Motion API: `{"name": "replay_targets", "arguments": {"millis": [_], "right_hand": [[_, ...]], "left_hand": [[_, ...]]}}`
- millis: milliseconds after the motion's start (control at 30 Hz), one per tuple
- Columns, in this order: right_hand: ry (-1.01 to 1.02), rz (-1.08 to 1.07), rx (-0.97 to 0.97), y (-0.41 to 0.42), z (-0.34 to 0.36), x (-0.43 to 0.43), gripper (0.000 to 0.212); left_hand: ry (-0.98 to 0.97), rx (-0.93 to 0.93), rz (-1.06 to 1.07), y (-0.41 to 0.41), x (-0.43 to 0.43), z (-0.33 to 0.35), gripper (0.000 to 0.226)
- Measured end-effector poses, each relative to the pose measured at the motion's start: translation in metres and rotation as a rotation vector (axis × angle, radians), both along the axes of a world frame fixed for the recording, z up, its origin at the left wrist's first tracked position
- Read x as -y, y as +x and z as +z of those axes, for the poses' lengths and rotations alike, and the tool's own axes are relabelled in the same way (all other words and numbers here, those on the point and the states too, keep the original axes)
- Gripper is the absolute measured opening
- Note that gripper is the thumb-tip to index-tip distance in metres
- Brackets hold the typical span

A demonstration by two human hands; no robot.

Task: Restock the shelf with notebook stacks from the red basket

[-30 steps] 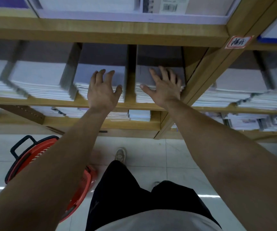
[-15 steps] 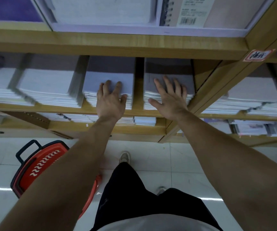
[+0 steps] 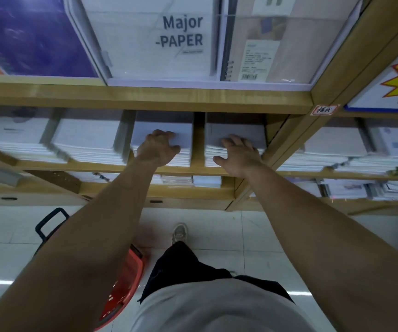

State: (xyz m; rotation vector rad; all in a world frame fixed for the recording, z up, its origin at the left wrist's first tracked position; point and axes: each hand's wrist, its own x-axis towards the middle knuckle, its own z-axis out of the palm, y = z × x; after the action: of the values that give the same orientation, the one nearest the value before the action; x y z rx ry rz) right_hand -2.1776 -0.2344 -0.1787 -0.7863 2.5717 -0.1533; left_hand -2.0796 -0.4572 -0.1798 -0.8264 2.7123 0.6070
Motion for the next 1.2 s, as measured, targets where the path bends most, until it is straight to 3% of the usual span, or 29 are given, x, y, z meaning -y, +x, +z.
{"name": "replay_targets", "arguments": {"millis": [200,333,467,600,767,1200], "right_hand": [[-0.074,0.129,-0.057,0.048,0.014,0.045,0.068],[-0.076,0.261,-0.152,0.060,0.005,0.092,0.073],[-0.099,0.258,-0.075,0.060,-0.015,0.134,0.078],[-0.057,0.206,-0.063,0.062,-0.043,0.161,0.079],[0.001,0.111,-0.179,0.072,-0.077,0.177,0.078],[0.049,0.077,-0.329,0.064,-0.078,0.201,0.084]], "left_hand": [[-0.057,-0.041,0.163,0.074,0.008,0.014,0.054],[-0.211,0.040,0.188,0.112,0.061,0.005,0.070],[-0.306,0.077,0.159,0.117,0.119,-0.011,0.082],[-0.343,0.123,0.081,0.113,0.158,-0.039,0.078],[-0.456,-0.030,-0.138,0.122,0.200,-0.075,0.075],[-0.574,-0.118,-0.195,0.118,0.224,-0.075,0.067]]}}
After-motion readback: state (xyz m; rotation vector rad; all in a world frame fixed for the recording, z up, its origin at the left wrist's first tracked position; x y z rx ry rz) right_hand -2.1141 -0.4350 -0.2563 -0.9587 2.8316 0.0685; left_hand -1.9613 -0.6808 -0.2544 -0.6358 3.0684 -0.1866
